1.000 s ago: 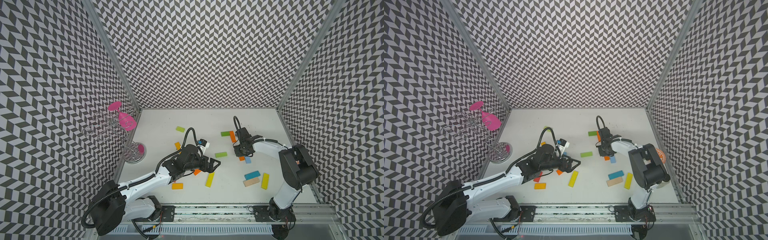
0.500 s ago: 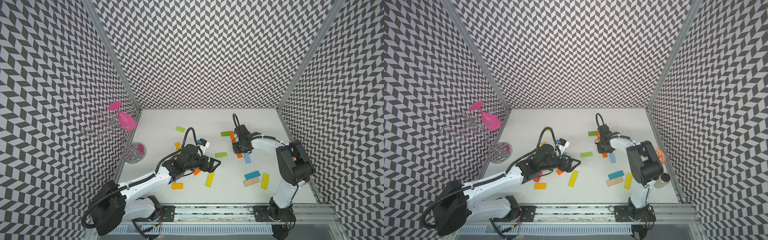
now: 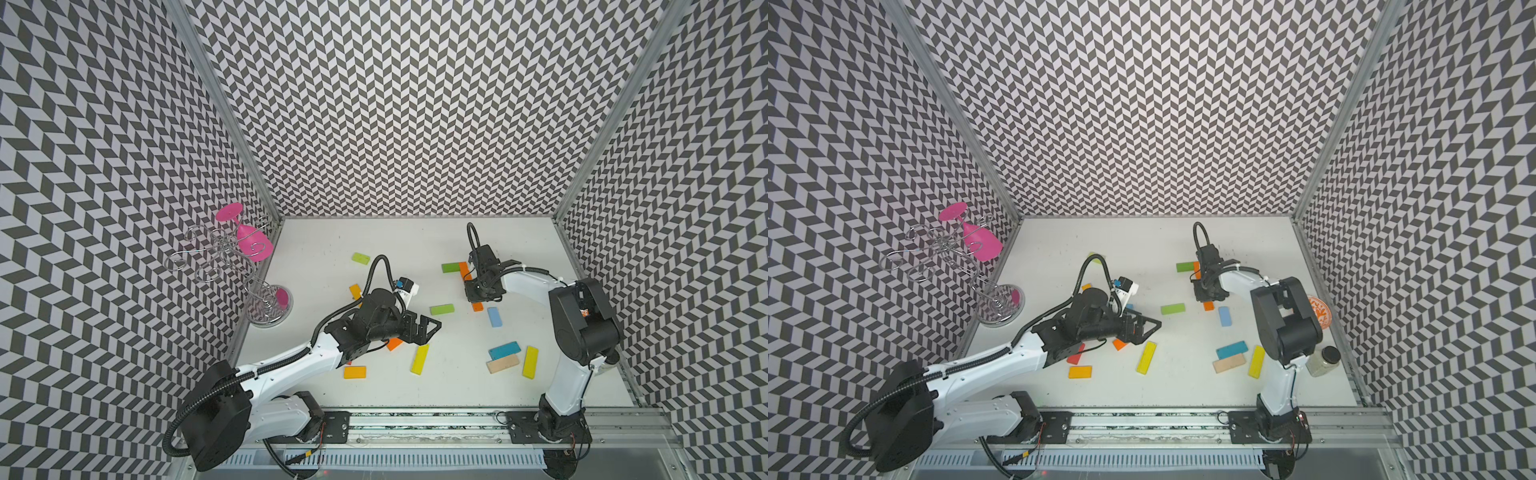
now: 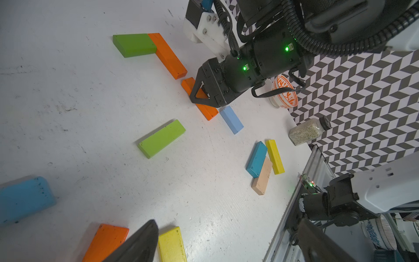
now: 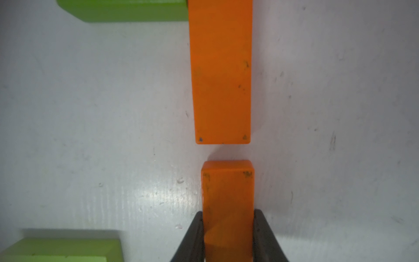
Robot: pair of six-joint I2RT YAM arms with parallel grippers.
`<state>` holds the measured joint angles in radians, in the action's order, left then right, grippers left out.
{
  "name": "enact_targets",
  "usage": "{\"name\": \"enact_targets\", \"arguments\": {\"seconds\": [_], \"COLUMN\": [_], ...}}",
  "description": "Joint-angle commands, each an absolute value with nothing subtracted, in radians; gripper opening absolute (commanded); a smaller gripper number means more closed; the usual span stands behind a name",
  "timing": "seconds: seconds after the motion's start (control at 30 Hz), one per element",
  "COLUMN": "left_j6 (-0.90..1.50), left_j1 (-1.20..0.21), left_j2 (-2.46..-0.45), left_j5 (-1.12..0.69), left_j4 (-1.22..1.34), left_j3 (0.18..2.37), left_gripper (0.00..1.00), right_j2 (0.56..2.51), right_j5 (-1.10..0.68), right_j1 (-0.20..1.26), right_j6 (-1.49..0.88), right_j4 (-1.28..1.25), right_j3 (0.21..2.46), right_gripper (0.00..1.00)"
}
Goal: Assemble a giraffe with building blocks
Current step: Assemble the building block at the center of the board.
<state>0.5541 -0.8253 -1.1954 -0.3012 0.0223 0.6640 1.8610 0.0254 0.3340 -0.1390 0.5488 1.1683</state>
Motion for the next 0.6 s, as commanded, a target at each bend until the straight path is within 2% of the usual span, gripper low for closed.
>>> {"name": "enact_targets", "arguments": {"seconds": [0.0,0.57], "left_j6": [0.547,0.545], "left_j1": [-0.83,-0.829], "left_j2": [-1.18,-1.196], "left_j5": [-0.288,-0.288], "left_j4": [0.026,0.031], "left_j3": [0.679,0.683], "left_gripper": [0.97,0.97], "right_j2": [1.893,1.917], "right_j5": [0.017,-0.009], "right_j1": [0.327,0.33], "right_j6": [-0.141,-0.148], "right_j4": [0.537,0.532], "right_j3": [1.185,1.192], "right_gripper": [0.29,0.33]}}
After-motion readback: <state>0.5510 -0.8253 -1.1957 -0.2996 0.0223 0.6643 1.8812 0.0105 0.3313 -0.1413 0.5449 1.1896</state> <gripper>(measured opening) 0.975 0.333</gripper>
